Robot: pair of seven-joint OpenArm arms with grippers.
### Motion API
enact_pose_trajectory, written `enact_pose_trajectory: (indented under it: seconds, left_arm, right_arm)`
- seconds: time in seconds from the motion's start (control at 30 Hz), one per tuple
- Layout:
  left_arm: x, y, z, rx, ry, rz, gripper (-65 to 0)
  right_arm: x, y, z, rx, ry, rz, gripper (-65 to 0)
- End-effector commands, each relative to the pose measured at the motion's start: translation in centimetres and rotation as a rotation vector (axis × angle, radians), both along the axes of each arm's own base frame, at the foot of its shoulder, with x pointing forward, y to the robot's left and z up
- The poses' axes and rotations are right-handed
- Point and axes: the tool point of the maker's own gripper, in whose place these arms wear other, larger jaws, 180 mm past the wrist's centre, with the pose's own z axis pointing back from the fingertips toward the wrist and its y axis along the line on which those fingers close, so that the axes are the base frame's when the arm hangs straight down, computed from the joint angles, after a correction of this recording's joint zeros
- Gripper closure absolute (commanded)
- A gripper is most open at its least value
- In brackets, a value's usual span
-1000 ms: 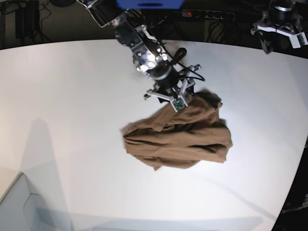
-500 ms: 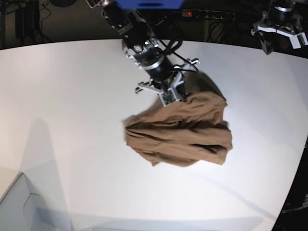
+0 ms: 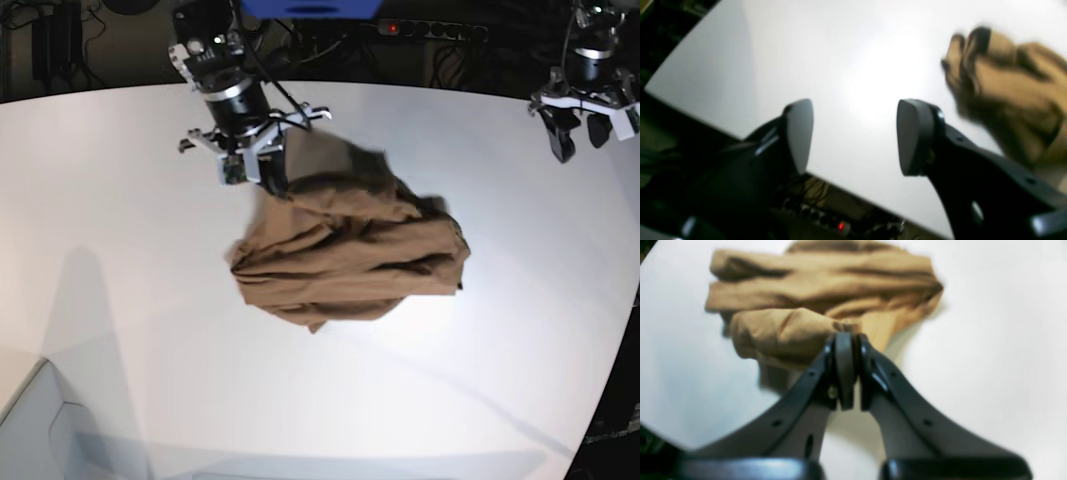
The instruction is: Layout the t-shirt on the table in an organized manner, then fold the t-shirt properly
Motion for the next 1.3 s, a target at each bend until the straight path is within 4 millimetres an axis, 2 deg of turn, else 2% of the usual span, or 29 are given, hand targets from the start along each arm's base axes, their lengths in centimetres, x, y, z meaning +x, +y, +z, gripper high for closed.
enact_pose_trajectory:
  seconds: [0.0, 0.07, 0.17, 0.4, 0.5, 0.6, 0.7, 0.77, 0.93, 1.07, 1.13, 1.27]
  left_arm:
    - [1.2, 0.0, 1.6, 0.016, -0.064, -0.006, -38.4]
    - [2.5, -0.2, 2.3, 0.012, -0.105, -0.011, -38.4]
    - [4.9, -2.0, 2.8, -0.014, -0.155, -0.054, -38.4]
    - [10.8, -6.6, 2.9, -0.119, -0.147, -0.186, -38.3]
    - [13.3, -8.3, 2.4, -0.16, -0.128, -0.23, -38.2]
    - [14.9, -10.1, 1.3, -0.193, -0.099, -0.27, -38.2]
    - [15.4, -11.3, -0.4, -0.215, -0.059, -0.295, -38.3]
    - [15.5, -11.7, -2.2, -0.23, -0.013, -0.298, -38.4]
    - [15.6, -11.1, -5.2, -0.25, 0.061, -0.269, -38.4]
    - [15.4, -11.1, -6.0, -0.255, 0.082, -0.266, -38.4]
    - [15.9, -11.2, -6.0, -0.257, 0.078, -0.269, -38.1]
    - [15.9, -12.9, -7.3, -0.272, 0.115, -0.305, -37.9]
  right_arm:
    - [-0.3, 0.3, -0.3, 0.007, 0.005, 0.004, 0.0]
    - [-1.2, 0.4, -2.3, -0.006, 0.06, 0.011, 0.0]
    - [-2.0, 0.4, -4.4, -0.02, 0.114, 0.018, 0.0]
    - [-2.8, 0.4, -4.9, -0.021, 0.137, 0.019, 0.0]
    - [-2.9, 0.5, -4.9, -0.02, 0.139, 0.021, 0.0]
    - [-2.9, 0.5, -4.9, -0.02, 0.139, 0.02, 0.0]
    - [-2.9, 0.5, -4.9, -0.02, 0.14, 0.022, 0.0]
    - [-2.9, 0.6, -5.0, -0.02, 0.141, 0.023, 0.0]
    - [-3.0, 0.7, -5.1, -0.02, 0.144, 0.025, 0.0]
    - [-3.0, 0.7, -5.1, -0.02, 0.146, 0.025, 0.0]
    - [-3.0, 0.7, -5.1, -0.02, 0.144, 0.025, 0.0]
    - [-2.9, 0.7, -5.1, -0.02, 0.143, 0.025, 0.0]
